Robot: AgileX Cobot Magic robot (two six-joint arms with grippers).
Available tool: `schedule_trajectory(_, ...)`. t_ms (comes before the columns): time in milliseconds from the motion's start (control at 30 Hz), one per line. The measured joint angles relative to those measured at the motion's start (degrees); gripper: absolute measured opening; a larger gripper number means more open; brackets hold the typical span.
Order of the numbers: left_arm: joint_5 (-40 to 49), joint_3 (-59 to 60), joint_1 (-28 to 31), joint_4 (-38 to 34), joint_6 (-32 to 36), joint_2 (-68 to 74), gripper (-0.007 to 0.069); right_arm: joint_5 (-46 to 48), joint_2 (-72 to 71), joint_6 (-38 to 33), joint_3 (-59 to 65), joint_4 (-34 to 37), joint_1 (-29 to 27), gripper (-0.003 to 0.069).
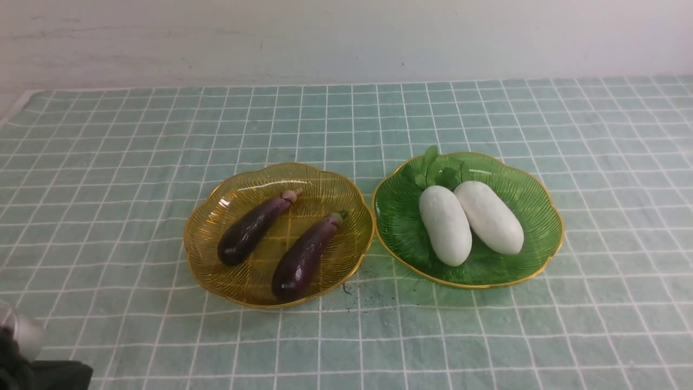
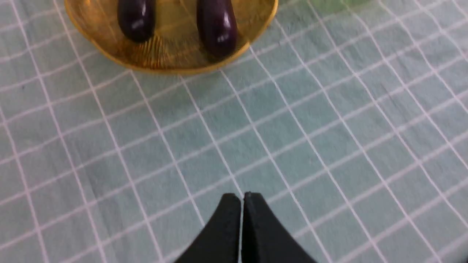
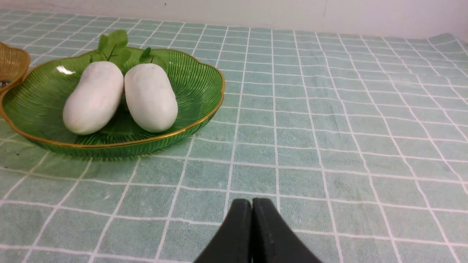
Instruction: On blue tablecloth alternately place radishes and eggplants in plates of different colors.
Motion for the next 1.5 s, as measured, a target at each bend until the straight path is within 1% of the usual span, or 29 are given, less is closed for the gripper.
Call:
schedule_trajectory(33, -3.7, 2.1, 0.0, -0.2, -0.1, -1.1, -0.0008, 0.0, 0.0, 0.0, 0.0, 0.0, 0.0, -0.0015)
schedule_trajectory(67, -11.3, 5.9, 0.0, -0.3, -0.2, -3.0, -0.0008, -0.1, 0.0, 0.0, 0.0, 0.0, 0.0, -0.0015)
schedule_trajectory(100, -14.8, 7.5, 0.0, -0.3, -0.2, -3.7, -0.0008, -0.1, 0.0, 0.0, 0.0, 0.0, 0.0, -0.0015)
schedule_trajectory(133, -20.7, 9.9, 0.0, -0.3, -0.3, -4.5, -0.0008, -0.1, 0.0, 0.0, 0.0, 0.0, 0.0, -0.0015)
schedule_trajectory(200, -25.5, 11.7, 0.0, -0.4, -0.4, -4.9, -0.0008, -0.1, 0.0, 0.0, 0.0, 0.0, 0.0, -0.0015)
schedule_trajectory(300, -30.2, 14.2, 0.0, -0.5, -0.5, -5.0, -0.0008, -0.1, 0.0, 0.0, 0.0, -0.1, 0.0, -0.0015)
schedule_trajectory(833, -30.8, 15.9, 0.0, -0.4, -0.5, -5.0, -0.0008, -0.1, 0.0, 0.1, 0.0, -0.1, 0.0, -0.0015)
schedule_trajectory(1067, -30.7, 16.1, 0.3, 0.1, -0.5, -8.0, -0.0008, -0.1, 0.0, 0.1, 0.0, -0.2, 0.0, -0.0015)
schedule_trajectory(1167, -30.7, 16.6, 3.7, 1.2, -0.5, -12.8, -0.0008, -0.1, 0.0, 0.1, 0.0, -0.2, 0.0, -0.0015)
schedule_trajectory(1233, -31.7, 18.5, 7.7, 1.3, -0.5, -16.2, -0.0008, -0.1, 0.0, 0.1, 0.0, -0.2, 0.0, -0.0015)
schedule_trajectory(1367, -35.7, 25.9, 15.4, 1.4, -0.5, -23.2, -0.0008, -0.1, 0.0, 0.1, 0.0, -0.2, 0.0, -0.0015)
schedule_trajectory(1500, -40.3, 35.2, 20.2, 1.5, -0.5, -27.5, -0.0008, -0.1, 0.0, 0.1, 0.0, -0.2, 0.0, -0.0015)
